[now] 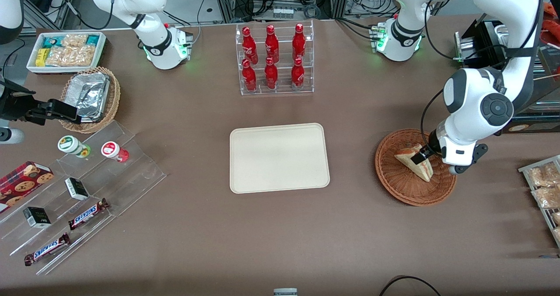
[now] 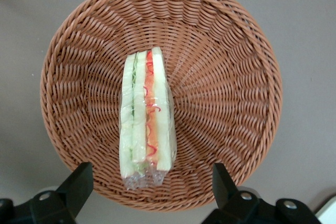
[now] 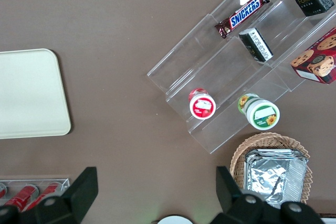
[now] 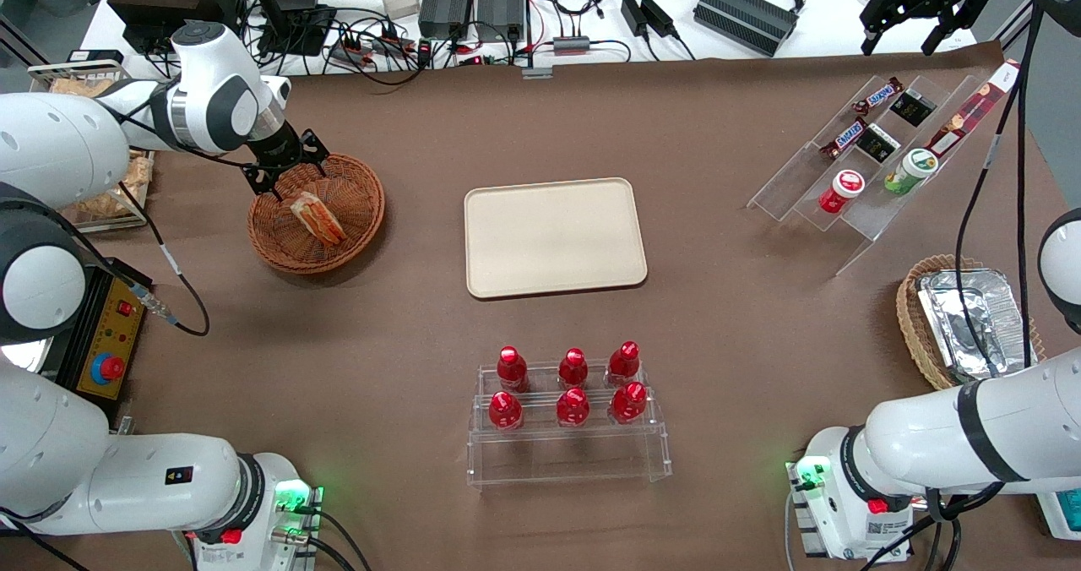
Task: Place sandwich from basket to tray
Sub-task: 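Lower the open left gripper onto the wrapped sandwich and close it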
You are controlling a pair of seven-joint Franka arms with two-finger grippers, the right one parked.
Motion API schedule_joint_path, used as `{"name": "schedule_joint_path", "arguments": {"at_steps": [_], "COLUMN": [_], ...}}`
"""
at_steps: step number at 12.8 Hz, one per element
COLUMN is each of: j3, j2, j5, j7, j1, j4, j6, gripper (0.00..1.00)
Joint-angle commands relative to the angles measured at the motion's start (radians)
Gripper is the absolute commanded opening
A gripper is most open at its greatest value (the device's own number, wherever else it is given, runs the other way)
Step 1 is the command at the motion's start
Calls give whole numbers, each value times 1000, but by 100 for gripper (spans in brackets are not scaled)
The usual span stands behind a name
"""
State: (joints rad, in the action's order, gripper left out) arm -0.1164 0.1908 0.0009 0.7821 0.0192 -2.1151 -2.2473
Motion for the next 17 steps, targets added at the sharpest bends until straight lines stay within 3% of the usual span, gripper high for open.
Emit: {"name": "schedule_joint_path", "arguments": {"at_steps": [1,15,16,17], "j3": [1,4,4,6], "j2": [6,78,82,82], "j5": [2,2,2,2], "j7": [48,52,54,54], "j1": [-1,8,8,8], "j4": [-17,-101,-105,-112], "j6": [-28,-198,-199,-204], "gripper": [100,98,89,67]}}
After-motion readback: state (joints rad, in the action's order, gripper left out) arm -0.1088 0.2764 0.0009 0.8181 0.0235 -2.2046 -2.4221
